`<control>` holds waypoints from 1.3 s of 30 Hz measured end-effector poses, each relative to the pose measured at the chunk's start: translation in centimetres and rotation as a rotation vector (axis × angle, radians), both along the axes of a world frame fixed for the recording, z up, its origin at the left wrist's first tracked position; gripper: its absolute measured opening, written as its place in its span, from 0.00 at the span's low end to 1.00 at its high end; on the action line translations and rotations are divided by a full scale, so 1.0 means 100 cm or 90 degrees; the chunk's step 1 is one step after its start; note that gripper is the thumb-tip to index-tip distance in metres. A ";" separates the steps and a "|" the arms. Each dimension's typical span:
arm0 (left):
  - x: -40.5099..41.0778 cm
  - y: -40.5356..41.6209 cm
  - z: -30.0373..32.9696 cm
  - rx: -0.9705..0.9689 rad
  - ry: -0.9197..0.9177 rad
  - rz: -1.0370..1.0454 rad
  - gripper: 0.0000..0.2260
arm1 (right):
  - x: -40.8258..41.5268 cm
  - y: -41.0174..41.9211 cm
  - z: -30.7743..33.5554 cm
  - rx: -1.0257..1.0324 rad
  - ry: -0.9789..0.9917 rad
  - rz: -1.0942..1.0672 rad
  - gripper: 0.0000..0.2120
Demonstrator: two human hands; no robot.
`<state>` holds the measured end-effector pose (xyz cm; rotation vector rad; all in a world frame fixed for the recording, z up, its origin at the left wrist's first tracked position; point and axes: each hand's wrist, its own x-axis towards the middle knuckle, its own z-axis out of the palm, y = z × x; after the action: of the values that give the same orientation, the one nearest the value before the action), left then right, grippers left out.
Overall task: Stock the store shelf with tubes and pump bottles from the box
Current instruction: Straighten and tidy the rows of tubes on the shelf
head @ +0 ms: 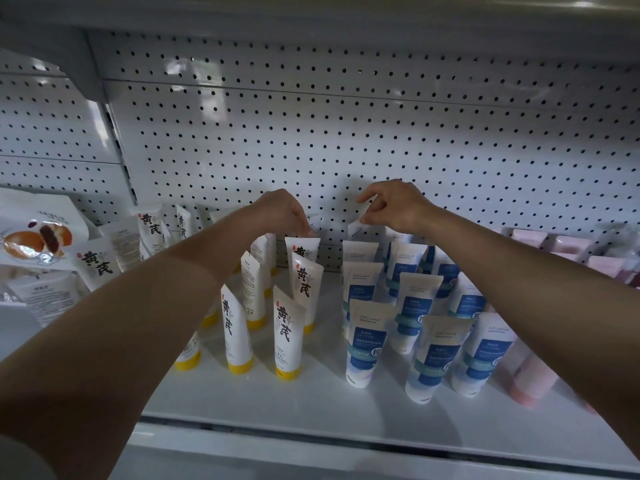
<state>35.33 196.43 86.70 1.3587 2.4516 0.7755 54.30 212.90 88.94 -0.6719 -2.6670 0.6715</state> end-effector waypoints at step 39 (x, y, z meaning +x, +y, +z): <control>-0.026 0.041 -0.014 0.057 0.056 0.107 0.13 | -0.051 0.008 -0.015 0.090 -0.098 -0.049 0.25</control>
<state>32.75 200.55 85.29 1.2542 2.6556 0.8918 49.18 213.72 87.43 -0.8114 -2.7785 0.4218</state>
